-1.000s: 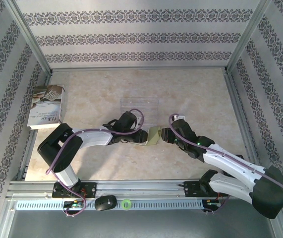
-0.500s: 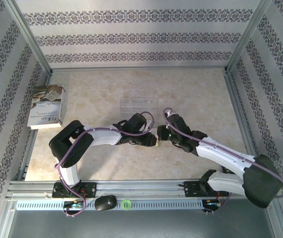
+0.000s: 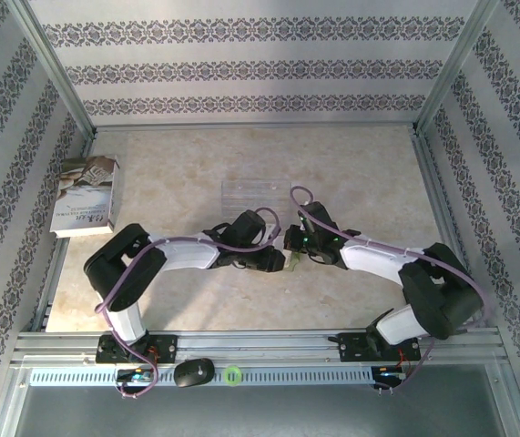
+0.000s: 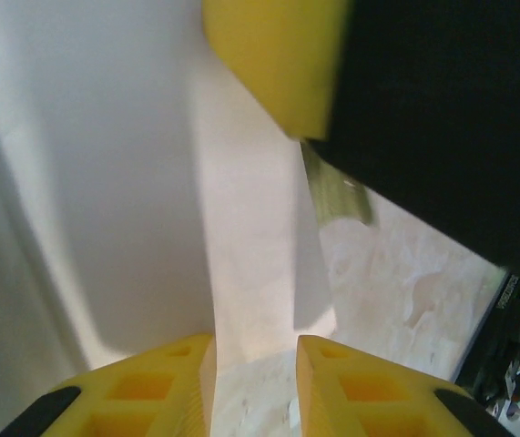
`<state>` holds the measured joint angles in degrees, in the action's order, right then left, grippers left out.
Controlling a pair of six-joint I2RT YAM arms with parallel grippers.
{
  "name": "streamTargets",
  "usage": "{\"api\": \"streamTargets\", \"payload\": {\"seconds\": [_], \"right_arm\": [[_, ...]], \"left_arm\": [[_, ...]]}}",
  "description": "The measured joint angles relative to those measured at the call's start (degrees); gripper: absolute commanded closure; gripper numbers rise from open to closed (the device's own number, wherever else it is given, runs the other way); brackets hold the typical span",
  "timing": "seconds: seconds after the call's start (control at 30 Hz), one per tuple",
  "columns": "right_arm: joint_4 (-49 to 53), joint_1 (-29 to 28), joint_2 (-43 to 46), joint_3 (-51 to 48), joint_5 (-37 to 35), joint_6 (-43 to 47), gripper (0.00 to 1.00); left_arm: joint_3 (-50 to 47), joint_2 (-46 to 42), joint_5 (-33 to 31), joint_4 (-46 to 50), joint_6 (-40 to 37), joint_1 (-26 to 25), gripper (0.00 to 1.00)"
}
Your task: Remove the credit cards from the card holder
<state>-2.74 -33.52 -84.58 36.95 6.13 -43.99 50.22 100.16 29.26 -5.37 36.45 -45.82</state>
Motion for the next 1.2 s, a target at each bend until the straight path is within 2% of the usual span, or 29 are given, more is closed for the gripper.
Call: {"api": "streamTargets", "payload": {"seconds": [0.2, 0.33, 0.43, 0.5, 0.6, 0.77, 0.9, 1.07, 1.2], "right_arm": [[-0.28, 0.02, -1.97, -1.99, 0.37, -0.46, 1.0], [-0.02, 0.0, -1.97, -2.01, -0.11, 0.39, 1.0], [1.7, -0.13, -1.99, -1.36, -0.98, 1.75, 1.0], [3.13, -0.44, -2.36, -0.24, -1.16, 3.1, 1.0], [4.39, -0.87, -3.76, 1.68, -0.81, 5.68, 1.0], [7.56, -0.9, -6.71, 5.38, -0.02, 11.34, 1.0], [10.12, -2.34, -7.15, 7.85, -0.9, 14.51, 0.94], [11.72, -5.07, -7.54, 10.75, -2.54, 16.55, 0.93], [12.44, -7.76, -7.98, 12.22, -4.48, 17.4, 0.84]], "left_arm": [[-7.34, -14.56, -5.33, 1.07, 0.63, 0.68, 0.58], [-10.45, -21.0, -8.81, 1.09, 0.61, 6.64, 0.58], [-11.37, -19.8, -12.09, 1.25, 0.55, 11.67, 0.59], [-11.93, -18.43, -14.19, 1.51, 0.5, 12.79, 0.64], [-12.22, -16.02, -16.79, 2.16, 0.55, 12.94, 0.69], [-12.96, -13.81, -18.12, 2.49, 0.92, 12.94, 0.68], [-13.29, -12.04, -17.03, 2.4, 1.68, 12.76, 0.68], [-13.4, -10.84, -17.09, 2.08, 2.16, 12.02, 0.68], [-13.31, -10.73, -17.81, 2.03, 2.19, 11.17, 0.69]]}}
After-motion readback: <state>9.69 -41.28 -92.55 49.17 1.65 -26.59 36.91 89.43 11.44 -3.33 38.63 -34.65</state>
